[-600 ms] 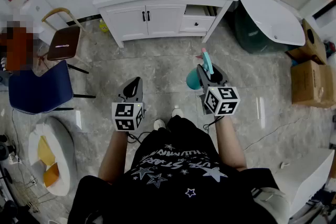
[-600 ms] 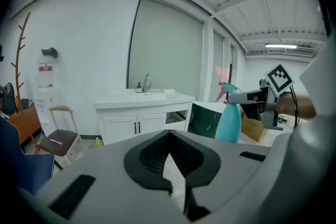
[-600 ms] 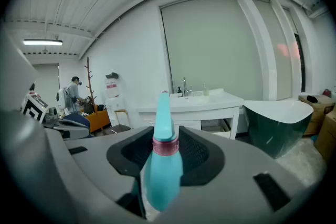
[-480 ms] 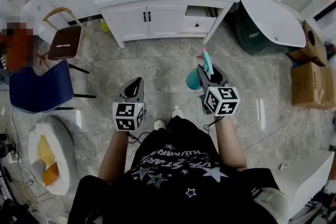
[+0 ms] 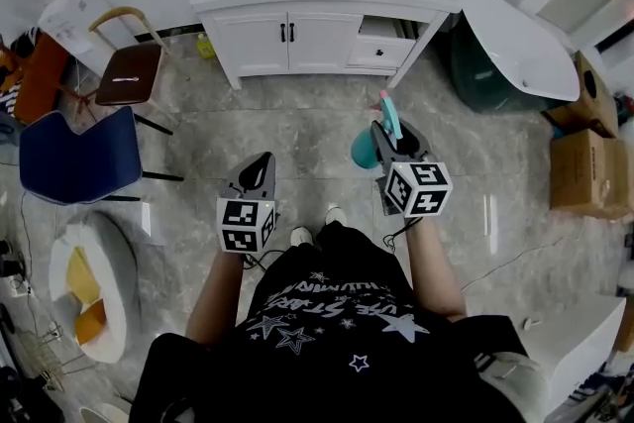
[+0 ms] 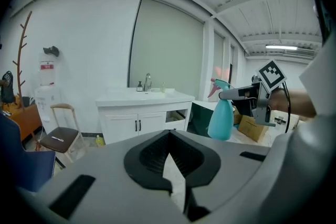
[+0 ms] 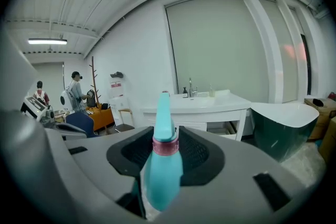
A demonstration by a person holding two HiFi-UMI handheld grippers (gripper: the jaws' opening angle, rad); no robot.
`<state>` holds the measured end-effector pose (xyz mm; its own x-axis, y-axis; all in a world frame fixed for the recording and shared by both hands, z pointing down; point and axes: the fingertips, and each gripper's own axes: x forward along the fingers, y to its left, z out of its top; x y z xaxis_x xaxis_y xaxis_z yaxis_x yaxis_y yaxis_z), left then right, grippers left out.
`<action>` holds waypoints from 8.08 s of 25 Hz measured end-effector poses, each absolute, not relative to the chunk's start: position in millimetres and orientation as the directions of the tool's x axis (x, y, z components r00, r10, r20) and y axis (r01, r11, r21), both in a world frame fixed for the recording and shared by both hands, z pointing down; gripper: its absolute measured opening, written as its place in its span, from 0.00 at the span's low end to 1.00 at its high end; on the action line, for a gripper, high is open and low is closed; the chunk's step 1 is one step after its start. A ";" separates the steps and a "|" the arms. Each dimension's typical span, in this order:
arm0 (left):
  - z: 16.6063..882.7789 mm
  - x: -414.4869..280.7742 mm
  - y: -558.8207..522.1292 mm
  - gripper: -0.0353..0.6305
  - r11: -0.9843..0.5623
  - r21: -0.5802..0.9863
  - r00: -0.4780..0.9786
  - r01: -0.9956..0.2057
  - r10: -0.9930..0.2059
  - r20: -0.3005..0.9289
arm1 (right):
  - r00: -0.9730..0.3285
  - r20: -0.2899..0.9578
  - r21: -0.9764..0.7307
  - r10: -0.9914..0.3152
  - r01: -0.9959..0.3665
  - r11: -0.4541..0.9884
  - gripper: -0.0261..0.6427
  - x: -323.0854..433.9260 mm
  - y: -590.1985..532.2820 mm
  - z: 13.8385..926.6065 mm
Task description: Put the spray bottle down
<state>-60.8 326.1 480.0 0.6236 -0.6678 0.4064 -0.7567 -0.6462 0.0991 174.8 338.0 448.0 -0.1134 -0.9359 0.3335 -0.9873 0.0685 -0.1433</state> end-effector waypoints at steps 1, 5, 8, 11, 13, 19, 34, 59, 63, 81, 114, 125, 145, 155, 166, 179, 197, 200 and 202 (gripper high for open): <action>484.0 -66.7 328.5 0.08 -0.642 0.105 0.622 -0.759 -0.668 0.409 | -0.113 0.331 -0.148 -0.937 -0.987 0.066 0.28 170.9 338.3 450.4; 490.5 -90.3 328.4 0.08 -0.621 0.101 0.602 -0.777 -0.686 0.409 | -0.113 0.327 -0.226 -0.938 -0.973 0.039 0.28 159.5 337.7 459.8; 483.7 -100.7 322.0 0.08 -0.612 0.104 0.598 -0.784 -0.700 0.391 | -0.110 0.311 -0.234 -0.944 -0.971 0.036 0.28 156.9 331.5 454.2; 479.5 -105.5 313.3 0.08 -0.611 0.096 0.595 -0.786 -0.705 0.385 | -0.102 0.302 -0.192 -0.948 -0.980 0.044 0.28 154.8 320.5 447.1; 480.9 -106.9 306.4 0.08 -0.605 0.099 0.591 -0.790 -0.707 0.388 | -0.102 0.309 -0.156 -0.946 -0.986 0.055 0.28 152.7 312.1 448.3; 488.3 -105.7 275.5 0.08 -0.592 0.101 0.578 -0.799 -0.711 0.400 | -0.130 0.336 -0.135 -0.933 -0.987 0.089 0.28 151.9 271.5 463.1; 478.4 -89.5 65.0 0.08 -0.467 0.064 0.449 -0.882 -0.794 0.410 | -0.235 0.331 -0.215 -0.914 -0.962 0.169 0.28 195.2 37.9 473.2; 481.4 -52.4 -124.9 0.08 -0.319 0.020 0.293 -0.948 -0.843 0.450 | -0.410 0.299 -0.304 -0.861 -0.897 0.321 0.28 213.8 -204.6 485.4; 482.8 -71.9 -144.6 0.08 -0.311 0.034 0.292 -0.950 -0.844 0.450 | -0.415 0.304 -0.301 -0.858 -0.896 0.327 0.28 193.5 -221.4 480.8; 480.5 -175.1 -356.3 0.08 -0.409 0.067 0.398 -0.910 -0.818 0.416 | -0.400 0.279 -0.274 -0.873 -0.905 0.327 0.27 60.9 -409.4 458.9; 518.0 -265.4 -475.9 0.08 -0.451 0.101 0.440 -0.887 -0.756 0.484 | -0.403 0.226 -0.234 -0.887 -0.906 0.352 0.27 -82.2 -554.0 503.6; 518.2 -246.7 -457.9 0.08 -0.467 0.104 0.455 -0.878 -0.750 0.480 | -0.424 0.242 -0.177 -0.873 -0.903 0.390 0.27 -85.1 -519.9 508.4; 485.1 -218.7 -416.5 0.08 -0.428 0.068 0.413 -0.901 -0.803 0.429 | -0.537 0.238 -0.149 -0.809 -0.844 0.516 0.44 -76.1 -478.4 488.5; 454.9 -161.6 -352.6 0.08 -0.372 0.033 0.357 -0.928 -0.856 0.375 | -0.517 0.260 -0.152 -0.816 -0.856 0.494 0.31 18.6 -399.4 467.1; 463.3 -56.9 -233.6 0.08 -0.387 0.026 0.364 -0.922 -0.840 0.403 | -0.479 0.266 -0.207 -0.837 -0.876 0.436 0.21 142.5 -288.4 471.1; 478.0 21.9 -125.9 0.08 -0.450 0.031 0.412 -0.893 -0.786 0.462 | -0.436 0.246 -0.251 -0.866 -0.891 0.378 0.06 224.7 -201.1 475.4; 487.4 -17.7 -40.2 0.08 -0.455 0.104 0.448 -0.884 -0.765 0.462 | -0.384 0.344 -0.154 -0.857 -0.923 0.352 0.06 190.6 -117.1 483.3; 486.2 -28.4 -13.2 0.08 -0.458 0.114 0.456 -0.882 -0.763 0.459 | -0.383 0.360 -0.146 -0.851 -0.924 0.354 0.06 176.6 -83.9 483.9; 485.2 -33.5 6.3 0.08 -0.460 0.123 0.462 -0.880 -0.762 0.454 | -0.377 0.368 -0.139 -0.850 -0.926 0.351 0.06 171.8 -60.7 484.4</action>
